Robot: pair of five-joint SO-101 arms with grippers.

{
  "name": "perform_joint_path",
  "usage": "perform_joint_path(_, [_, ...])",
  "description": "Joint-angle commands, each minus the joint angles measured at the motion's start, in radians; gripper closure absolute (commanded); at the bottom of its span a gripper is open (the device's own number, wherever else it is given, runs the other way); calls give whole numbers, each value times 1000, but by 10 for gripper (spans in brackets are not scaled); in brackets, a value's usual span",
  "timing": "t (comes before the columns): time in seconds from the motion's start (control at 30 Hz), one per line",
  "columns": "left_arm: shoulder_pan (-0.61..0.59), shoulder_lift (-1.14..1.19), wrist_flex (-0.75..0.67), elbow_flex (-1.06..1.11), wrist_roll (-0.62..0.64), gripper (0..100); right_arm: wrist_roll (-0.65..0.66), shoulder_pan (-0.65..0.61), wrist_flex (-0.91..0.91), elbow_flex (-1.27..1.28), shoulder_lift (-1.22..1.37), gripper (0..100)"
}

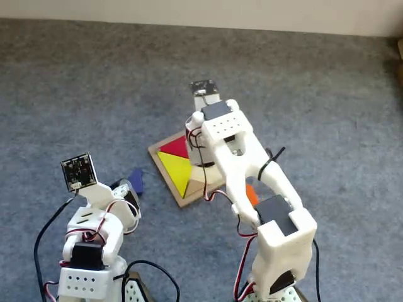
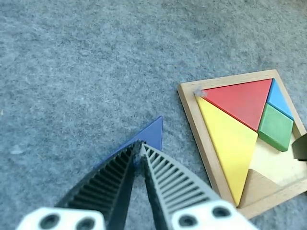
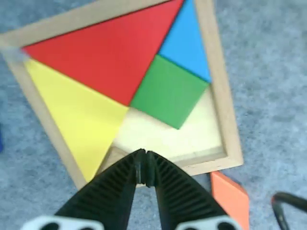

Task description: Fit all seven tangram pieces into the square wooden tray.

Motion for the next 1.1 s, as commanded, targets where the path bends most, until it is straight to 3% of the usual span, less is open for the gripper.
perform_joint_path(0.0, [-4,-36,2,19,-6,994,5,-61,-1,5,-67,979])
perform_joint_path(0.4, [-4,-36,2,19,-6,994,8,-119,-160,209,-67,979])
perform_joint_path(0.77, [-4,-36,2,19,-6,994,12,-25,-305,226,-65,979])
perform_joint_path(0.9, [-4,-36,2,19,-6,994,100,-4,-366,226,-65,979])
perform_joint_path(1.07, [-4,-36,2,19,-6,994,120,19,-450,226,-65,979])
